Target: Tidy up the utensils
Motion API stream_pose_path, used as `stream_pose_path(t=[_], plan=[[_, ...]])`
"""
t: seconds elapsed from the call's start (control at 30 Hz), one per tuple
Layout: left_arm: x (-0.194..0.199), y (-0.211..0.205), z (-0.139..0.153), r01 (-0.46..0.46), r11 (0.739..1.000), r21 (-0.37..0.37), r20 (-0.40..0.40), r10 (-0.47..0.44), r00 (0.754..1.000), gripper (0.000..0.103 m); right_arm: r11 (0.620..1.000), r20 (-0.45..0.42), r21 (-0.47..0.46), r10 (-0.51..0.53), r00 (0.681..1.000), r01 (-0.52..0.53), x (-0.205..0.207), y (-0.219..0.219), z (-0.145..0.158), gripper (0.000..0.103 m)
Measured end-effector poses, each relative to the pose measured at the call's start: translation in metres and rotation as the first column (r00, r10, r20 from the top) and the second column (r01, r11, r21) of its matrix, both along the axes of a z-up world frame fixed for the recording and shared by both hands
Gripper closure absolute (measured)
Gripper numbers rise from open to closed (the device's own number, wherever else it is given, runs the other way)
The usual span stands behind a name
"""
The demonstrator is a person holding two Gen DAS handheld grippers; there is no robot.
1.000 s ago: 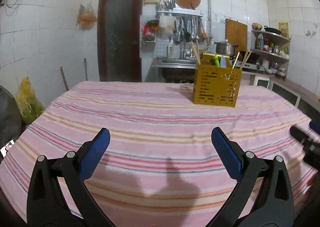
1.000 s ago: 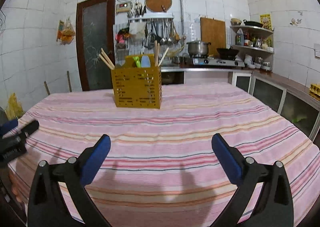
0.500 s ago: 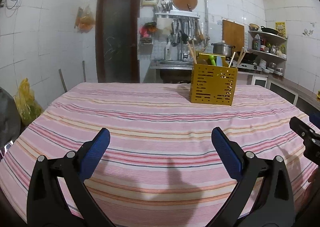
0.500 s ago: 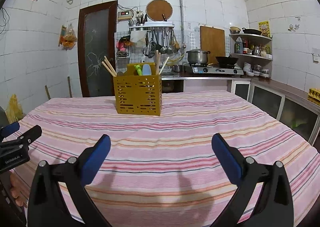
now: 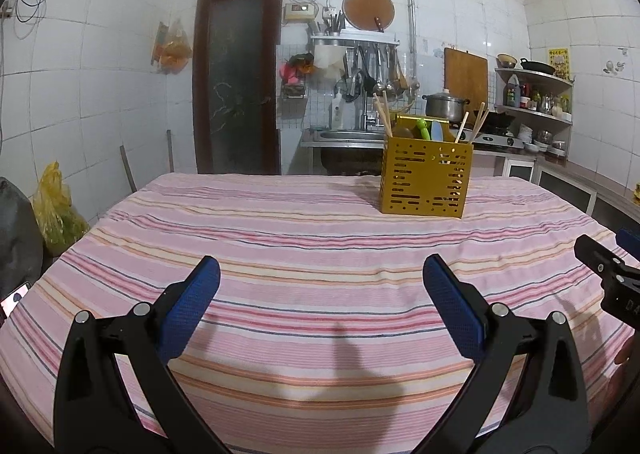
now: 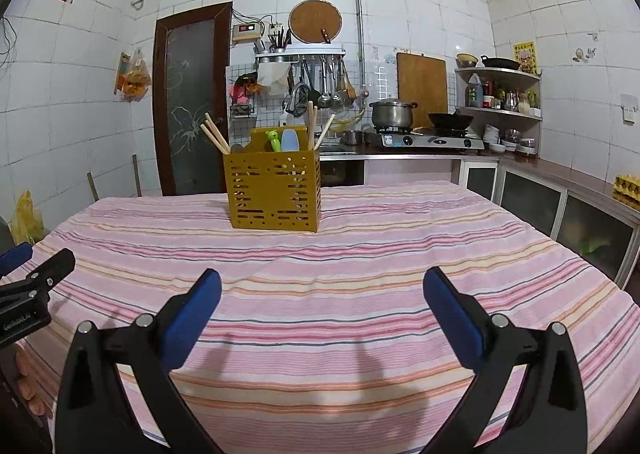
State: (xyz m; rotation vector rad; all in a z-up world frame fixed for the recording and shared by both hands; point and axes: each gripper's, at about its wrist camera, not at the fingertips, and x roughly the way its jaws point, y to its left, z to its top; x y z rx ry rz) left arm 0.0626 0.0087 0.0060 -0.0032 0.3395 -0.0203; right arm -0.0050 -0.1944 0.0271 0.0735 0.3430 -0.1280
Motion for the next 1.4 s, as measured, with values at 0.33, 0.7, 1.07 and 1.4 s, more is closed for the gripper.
stream_pose_path(t=[0.33, 0.7, 1.07, 1.4], plan=[[-0.0020, -0.0003, -0.0014, 0.002, 1.000, 0.002, 0.006, -0.002, 1.000, 0.005, 1.000, 0.008, -0.022, -0.011, 1.000, 0.011, -0.0010, 0.0032, 0.0006, 0.004], [-0.0059, -0.0015, 0.0007, 0.004, 1.000, 0.006, 0.026, -0.004, 1.000, 0.005, 0.999, 0.024, -0.035, -0.015, 1.000, 0.016, -0.0030, 0.0066, 0.0015, 0.004], [-0.0087, -0.0026, 0.0016, 0.002, 1.000, 0.011, 0.037, -0.003, 0.999, 0.005, 0.999, 0.031, -0.043, -0.016, 0.999, 0.018, -0.0053, 0.0085, 0.0018, 0.004], [-0.0091, -0.0029, 0.0010, 0.006, 1.000, 0.010, 0.036, -0.006, 0.999, 0.005, 0.999, 0.034, -0.047, -0.017, 0.999, 0.019, -0.0060, 0.0094, 0.0016, 0.004]])
